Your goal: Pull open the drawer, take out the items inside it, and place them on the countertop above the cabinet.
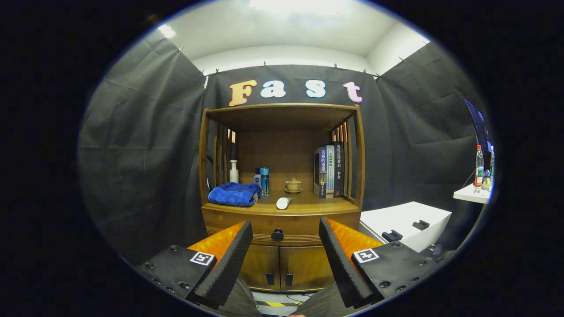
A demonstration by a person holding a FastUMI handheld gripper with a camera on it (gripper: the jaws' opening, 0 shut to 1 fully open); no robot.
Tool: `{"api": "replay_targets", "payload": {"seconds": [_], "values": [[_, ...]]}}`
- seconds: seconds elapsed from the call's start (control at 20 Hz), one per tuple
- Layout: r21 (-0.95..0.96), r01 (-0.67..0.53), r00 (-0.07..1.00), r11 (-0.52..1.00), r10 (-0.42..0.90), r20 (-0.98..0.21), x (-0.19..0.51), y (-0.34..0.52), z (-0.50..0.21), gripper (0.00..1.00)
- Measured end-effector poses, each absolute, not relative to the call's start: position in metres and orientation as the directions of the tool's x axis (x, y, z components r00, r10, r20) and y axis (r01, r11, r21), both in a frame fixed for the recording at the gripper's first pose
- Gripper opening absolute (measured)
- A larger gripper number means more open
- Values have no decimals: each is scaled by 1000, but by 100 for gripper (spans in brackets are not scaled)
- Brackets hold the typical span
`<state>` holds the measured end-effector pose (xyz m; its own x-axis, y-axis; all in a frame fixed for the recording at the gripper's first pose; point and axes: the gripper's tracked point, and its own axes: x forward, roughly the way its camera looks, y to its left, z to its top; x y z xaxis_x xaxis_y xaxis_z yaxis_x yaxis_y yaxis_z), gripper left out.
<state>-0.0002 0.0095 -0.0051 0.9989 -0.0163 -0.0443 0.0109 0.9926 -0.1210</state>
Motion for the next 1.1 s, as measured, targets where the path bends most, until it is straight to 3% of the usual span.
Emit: {"api": "replay_targets", "payload": {"seconds": [1.1], "values": [[-105,1,999,995,-6,-52,0,16,-13,98]]}}
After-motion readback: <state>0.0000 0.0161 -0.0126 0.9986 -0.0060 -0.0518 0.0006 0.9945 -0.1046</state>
